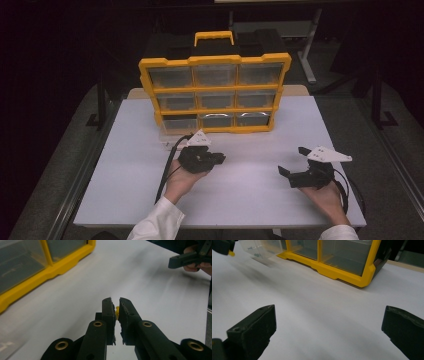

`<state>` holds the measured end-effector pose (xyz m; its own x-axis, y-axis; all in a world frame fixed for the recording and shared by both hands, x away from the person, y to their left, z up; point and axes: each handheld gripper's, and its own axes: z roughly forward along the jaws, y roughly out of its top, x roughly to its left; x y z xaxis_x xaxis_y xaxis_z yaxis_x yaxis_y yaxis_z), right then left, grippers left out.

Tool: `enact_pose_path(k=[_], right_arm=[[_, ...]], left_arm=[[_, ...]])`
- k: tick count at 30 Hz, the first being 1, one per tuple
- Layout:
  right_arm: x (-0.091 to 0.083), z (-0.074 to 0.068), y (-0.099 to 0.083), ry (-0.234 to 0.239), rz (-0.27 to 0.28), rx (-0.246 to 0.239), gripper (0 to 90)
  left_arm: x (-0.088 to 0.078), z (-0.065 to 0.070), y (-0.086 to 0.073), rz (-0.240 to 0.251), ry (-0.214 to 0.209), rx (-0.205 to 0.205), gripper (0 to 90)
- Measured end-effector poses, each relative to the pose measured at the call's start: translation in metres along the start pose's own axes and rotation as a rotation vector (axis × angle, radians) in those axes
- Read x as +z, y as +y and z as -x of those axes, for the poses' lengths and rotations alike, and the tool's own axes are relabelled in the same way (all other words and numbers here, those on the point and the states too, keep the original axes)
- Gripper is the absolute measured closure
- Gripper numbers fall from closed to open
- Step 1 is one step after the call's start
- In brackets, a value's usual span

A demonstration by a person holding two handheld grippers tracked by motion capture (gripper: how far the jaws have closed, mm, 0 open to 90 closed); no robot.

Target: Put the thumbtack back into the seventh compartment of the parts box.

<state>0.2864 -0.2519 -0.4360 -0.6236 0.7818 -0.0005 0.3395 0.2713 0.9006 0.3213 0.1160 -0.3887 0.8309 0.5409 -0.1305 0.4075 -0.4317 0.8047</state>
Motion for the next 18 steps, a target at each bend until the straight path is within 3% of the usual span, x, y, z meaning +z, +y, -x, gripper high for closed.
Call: enact_pose_path(k=[8, 9, 18], right_arm=[[0.000, 0.000, 0.000, -0.001, -0.001, 0.001, 0.0], [0.000, 0.000, 0.000, 0.000, -0.001, 0.001, 0.0], [0.000, 0.000, 0.000, -0.001, -0.001, 0.001, 0.0]], left_arm=[[-0.012, -0.011, 0.003, 0.038, -0.004, -0.032, 83.0], [-0.017, -0.017, 0.005, 0.045, 0.010, -0.045, 83.0], [-0.028, -0.029, 0.011, 0.064, 0.053, -0.048, 83.1]])
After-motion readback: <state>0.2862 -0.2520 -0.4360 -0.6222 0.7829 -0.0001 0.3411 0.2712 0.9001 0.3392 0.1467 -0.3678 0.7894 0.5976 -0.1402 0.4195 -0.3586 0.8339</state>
